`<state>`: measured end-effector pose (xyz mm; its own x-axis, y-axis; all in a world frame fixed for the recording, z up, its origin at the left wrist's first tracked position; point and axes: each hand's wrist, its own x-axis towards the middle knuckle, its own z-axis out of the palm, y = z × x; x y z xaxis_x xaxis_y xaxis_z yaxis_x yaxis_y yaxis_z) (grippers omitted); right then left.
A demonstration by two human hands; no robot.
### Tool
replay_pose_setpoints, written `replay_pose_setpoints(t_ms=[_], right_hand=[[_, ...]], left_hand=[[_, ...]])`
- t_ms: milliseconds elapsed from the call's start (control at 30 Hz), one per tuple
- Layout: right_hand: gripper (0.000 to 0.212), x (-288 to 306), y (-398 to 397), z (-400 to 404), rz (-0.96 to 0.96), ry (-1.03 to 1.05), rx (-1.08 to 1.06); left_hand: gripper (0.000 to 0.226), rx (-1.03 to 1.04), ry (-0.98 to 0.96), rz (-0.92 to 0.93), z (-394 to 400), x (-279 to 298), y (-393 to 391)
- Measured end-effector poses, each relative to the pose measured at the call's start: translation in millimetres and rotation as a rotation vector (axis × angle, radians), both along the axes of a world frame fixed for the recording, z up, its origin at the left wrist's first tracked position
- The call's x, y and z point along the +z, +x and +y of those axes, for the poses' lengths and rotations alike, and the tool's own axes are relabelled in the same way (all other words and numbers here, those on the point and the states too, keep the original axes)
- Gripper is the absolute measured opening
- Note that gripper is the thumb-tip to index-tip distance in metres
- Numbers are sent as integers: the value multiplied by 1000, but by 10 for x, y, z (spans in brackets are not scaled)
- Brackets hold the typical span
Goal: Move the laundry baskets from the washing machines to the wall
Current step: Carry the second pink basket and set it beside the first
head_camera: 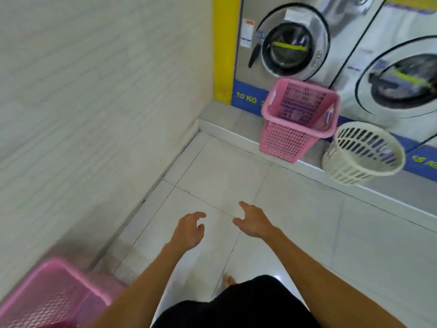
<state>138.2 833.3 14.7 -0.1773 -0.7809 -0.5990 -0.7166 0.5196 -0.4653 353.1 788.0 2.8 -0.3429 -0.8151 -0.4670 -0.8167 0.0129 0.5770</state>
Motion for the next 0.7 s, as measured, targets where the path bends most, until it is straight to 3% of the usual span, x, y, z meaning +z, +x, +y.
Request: replay_pose_setpoints(t_ms=[200,700], right_hand=[[74,92,-819,-167,-18,-50,-181],[70,6,-2397,-1872,-4,9,-366]], left_hand=[[36,-159,-33,33,-540,167,-946],[35,-302,9,11,-2611,-10,-2568]])
